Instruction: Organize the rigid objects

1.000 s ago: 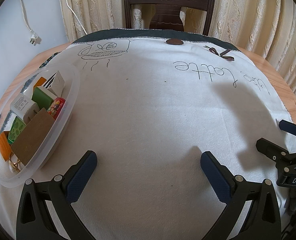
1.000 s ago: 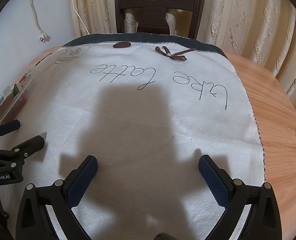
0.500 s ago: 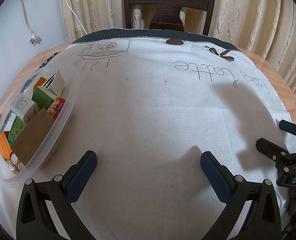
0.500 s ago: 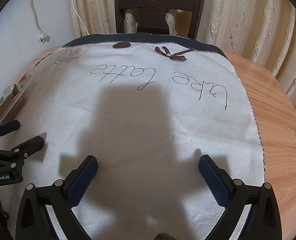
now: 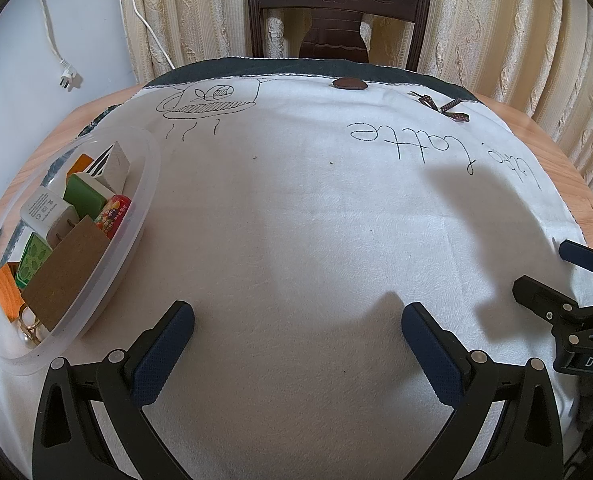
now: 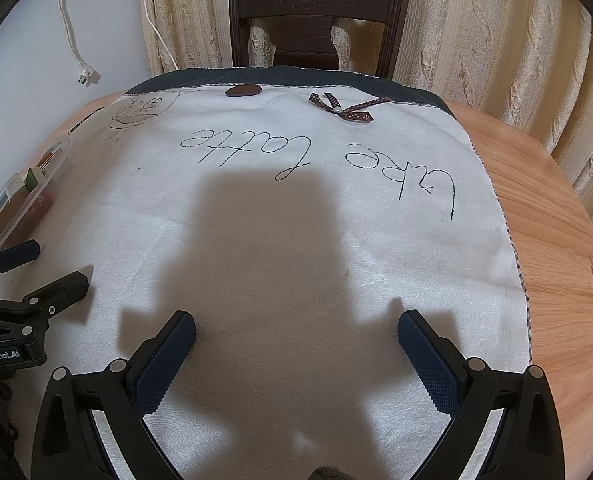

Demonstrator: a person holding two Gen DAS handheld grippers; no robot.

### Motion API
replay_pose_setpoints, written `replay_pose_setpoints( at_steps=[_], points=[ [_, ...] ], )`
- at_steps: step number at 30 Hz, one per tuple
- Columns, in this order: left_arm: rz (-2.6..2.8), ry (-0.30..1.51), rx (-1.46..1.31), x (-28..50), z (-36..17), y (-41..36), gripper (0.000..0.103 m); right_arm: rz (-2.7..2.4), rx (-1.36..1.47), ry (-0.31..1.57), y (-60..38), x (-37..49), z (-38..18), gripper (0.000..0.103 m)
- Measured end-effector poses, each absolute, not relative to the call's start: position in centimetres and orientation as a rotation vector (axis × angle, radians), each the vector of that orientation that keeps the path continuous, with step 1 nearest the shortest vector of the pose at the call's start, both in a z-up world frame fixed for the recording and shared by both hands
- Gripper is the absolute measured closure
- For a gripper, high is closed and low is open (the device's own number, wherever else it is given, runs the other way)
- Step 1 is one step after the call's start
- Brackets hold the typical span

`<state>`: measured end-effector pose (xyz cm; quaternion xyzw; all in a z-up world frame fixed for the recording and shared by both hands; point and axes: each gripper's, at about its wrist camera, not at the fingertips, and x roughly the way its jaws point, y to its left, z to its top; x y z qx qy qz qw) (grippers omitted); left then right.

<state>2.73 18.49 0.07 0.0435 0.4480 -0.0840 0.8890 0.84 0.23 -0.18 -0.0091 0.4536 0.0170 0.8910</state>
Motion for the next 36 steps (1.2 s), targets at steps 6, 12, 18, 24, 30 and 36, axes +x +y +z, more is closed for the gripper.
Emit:
replay_pose_setpoints(
  at_steps=[6,12,18,24,30,36],
  points=[
    [-0.175,0.93,0.088,2.7,0.1,18.5,0.0,0.035,-0.019,0.941,0.3,0.8,-0.2,0.0],
    [-0.175,0.93,0.089,2.7,0.1,18.5,0.0,0.034,-0.019,0.941,0.3,0.8,-0.2,0.0],
    [-0.173,0.931,0.087,2.7,0.0,18.6,0.0,0.034,-0.019,0.941,0.3,0.8,-0.2,0.0],
    [-0.158,0.995,0.085,3.1,0.3,18.3,0.0,0.036,-0.015,0.96,0.2,1.1,-0.1,0.0],
    [-0.062,0.915,0.079,1.4,1.8,20.0,0.0,0.105,-0.027,0.89,2.1,1.4,2.9,0.0],
    [0.095,0.744,0.087,-2.0,5.8,24.3,0.0,0.301,-0.096,0.791,8.3,1.3,5.6,0.0]
  ],
)
